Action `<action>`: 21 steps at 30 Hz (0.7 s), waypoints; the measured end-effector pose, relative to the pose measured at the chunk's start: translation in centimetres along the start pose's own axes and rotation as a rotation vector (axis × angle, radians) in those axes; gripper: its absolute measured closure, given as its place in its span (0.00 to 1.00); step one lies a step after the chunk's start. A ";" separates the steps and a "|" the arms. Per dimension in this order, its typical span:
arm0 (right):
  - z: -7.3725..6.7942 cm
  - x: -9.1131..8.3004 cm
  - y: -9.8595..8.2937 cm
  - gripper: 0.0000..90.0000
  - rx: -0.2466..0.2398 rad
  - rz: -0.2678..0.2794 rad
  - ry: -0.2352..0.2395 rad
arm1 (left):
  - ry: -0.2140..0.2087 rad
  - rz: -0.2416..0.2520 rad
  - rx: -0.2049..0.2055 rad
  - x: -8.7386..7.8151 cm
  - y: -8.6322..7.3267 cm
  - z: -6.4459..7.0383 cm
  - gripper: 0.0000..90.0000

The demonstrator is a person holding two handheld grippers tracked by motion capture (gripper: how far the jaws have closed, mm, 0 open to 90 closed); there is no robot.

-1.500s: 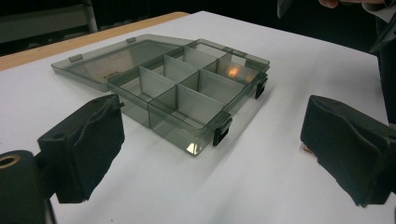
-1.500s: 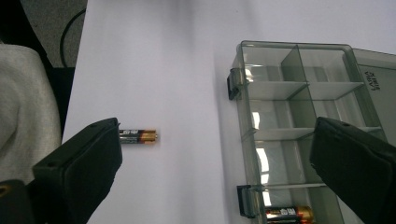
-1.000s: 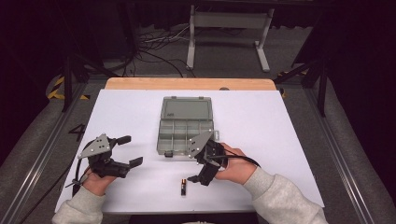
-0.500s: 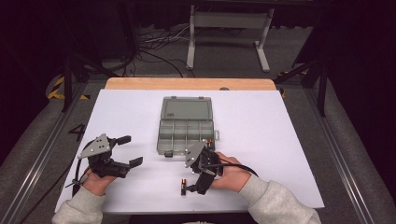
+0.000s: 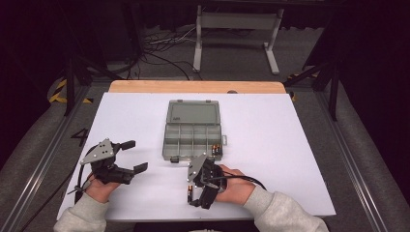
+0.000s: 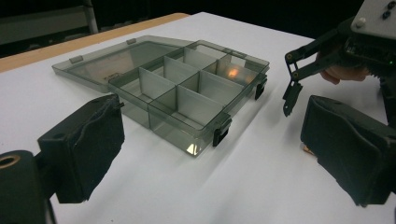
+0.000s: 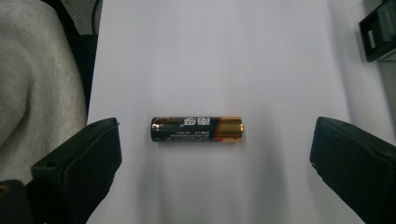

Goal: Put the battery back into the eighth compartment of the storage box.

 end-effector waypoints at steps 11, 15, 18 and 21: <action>-0.3 1.0 -0.1 0.10 -0.005 -0.008 0.008 | 0.002 -0.003 0.002 0.0 0.0 -0.1 0.07; -0.5 1.1 0.0 0.19 -0.018 -0.012 0.012 | 0.001 -0.004 0.002 0.0 0.0 -0.1 0.07; -0.7 1.2 0.1 0.27 -0.035 -0.018 0.011 | -0.002 -0.007 0.004 -0.1 0.0 -0.1 0.07; -0.7 1.2 0.1 0.32 -0.041 -0.018 0.005 | 0.001 -0.003 0.002 0.0 0.0 -0.1 0.07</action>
Point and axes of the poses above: each handheld gripper's, and its own axes: x roughly forward along the jaws, y roughly out of its top, z roughly to its right, the point moved 3 cm from there along x, roughly forward along the jaws, and after that the axes turned 6 degrees about y, right-handed, at the moved point
